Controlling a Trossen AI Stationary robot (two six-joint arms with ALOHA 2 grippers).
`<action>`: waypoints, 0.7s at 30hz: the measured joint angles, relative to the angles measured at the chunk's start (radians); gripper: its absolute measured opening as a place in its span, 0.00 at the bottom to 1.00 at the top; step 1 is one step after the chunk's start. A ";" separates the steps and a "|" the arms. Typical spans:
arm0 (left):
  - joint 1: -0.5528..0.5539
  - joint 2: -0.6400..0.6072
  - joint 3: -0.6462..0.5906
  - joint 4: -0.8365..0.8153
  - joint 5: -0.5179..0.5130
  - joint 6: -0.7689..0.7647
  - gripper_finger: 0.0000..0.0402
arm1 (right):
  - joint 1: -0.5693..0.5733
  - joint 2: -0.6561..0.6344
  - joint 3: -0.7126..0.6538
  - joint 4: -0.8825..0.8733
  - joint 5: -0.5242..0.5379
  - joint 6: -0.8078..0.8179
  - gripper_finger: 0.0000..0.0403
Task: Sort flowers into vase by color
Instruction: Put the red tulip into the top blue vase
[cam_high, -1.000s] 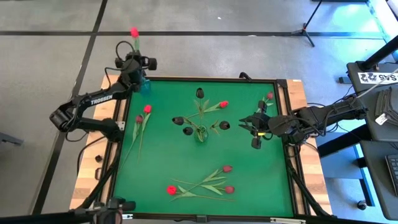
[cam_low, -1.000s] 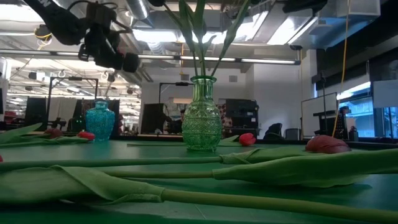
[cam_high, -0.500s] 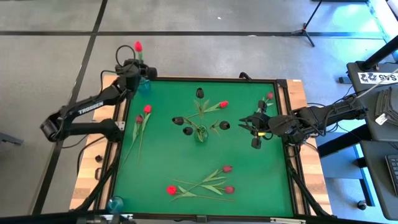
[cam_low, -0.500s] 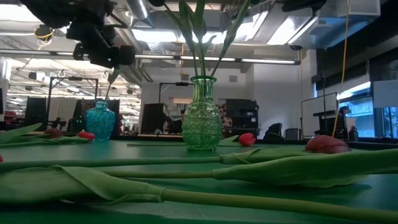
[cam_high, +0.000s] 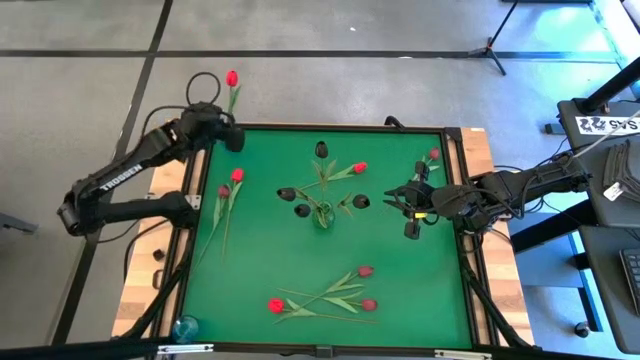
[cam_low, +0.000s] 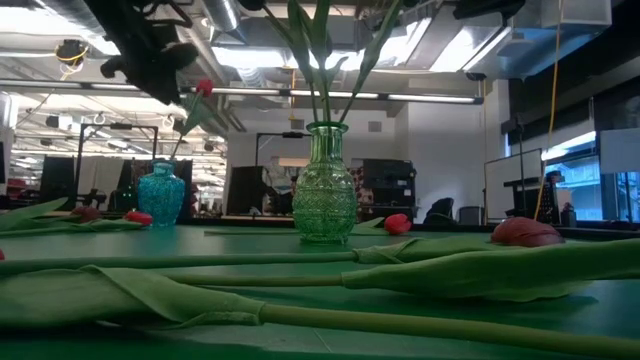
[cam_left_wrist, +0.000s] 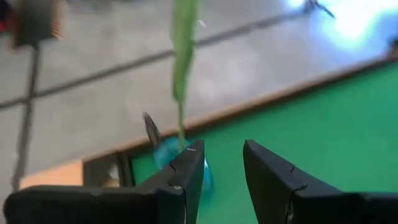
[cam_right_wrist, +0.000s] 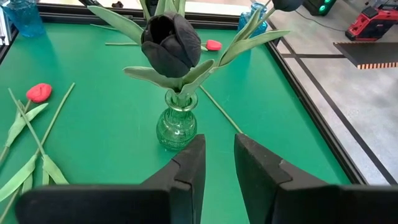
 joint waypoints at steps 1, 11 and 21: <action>-0.005 0.000 0.020 -0.048 0.042 -0.001 0.27 | 0.000 0.000 0.000 0.000 0.000 0.000 0.21; -0.212 0.028 -0.089 0.214 0.497 0.089 0.27 | 0.000 0.000 0.000 0.000 0.000 0.003 0.21; -0.381 0.283 -0.227 0.604 0.389 0.058 0.27 | 0.000 0.000 0.000 0.000 -0.015 0.022 0.21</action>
